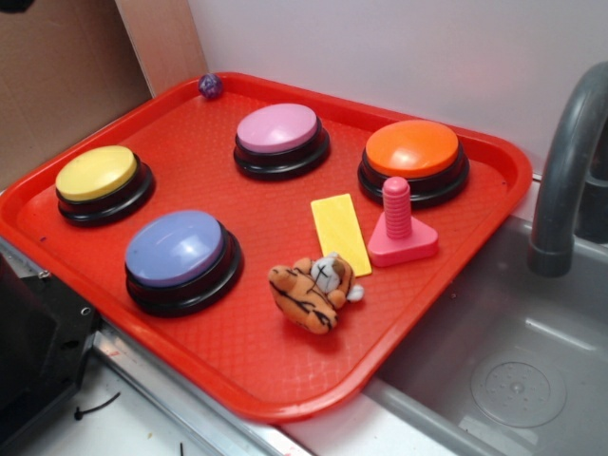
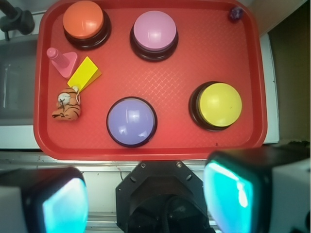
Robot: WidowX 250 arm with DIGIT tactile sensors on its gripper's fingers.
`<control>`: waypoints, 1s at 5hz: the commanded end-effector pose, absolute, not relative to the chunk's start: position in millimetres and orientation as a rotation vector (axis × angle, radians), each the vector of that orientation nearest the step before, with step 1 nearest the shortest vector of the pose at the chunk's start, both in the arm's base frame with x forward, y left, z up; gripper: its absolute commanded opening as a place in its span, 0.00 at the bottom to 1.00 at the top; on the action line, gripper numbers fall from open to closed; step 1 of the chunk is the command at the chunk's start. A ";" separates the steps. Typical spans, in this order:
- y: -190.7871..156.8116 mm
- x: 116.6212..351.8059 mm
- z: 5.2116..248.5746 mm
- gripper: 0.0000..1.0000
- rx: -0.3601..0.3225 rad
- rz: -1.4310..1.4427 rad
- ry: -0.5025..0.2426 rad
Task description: Push the pink button.
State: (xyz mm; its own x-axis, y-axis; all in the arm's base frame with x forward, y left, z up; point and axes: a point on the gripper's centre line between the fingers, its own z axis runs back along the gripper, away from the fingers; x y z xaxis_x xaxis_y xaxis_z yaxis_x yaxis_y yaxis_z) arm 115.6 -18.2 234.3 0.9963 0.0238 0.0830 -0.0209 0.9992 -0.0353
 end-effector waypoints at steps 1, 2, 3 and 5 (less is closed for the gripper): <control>-18.2 115.6 234.3 1.00 -0.034 0.022 -0.083; -50.8 165.6 184.3 1.00 -0.041 -0.145 -0.156; -64.8 215.8 146.3 1.00 0.004 -0.161 -0.166; -16.4 289.5 113.9 1.00 -0.015 -0.082 -0.148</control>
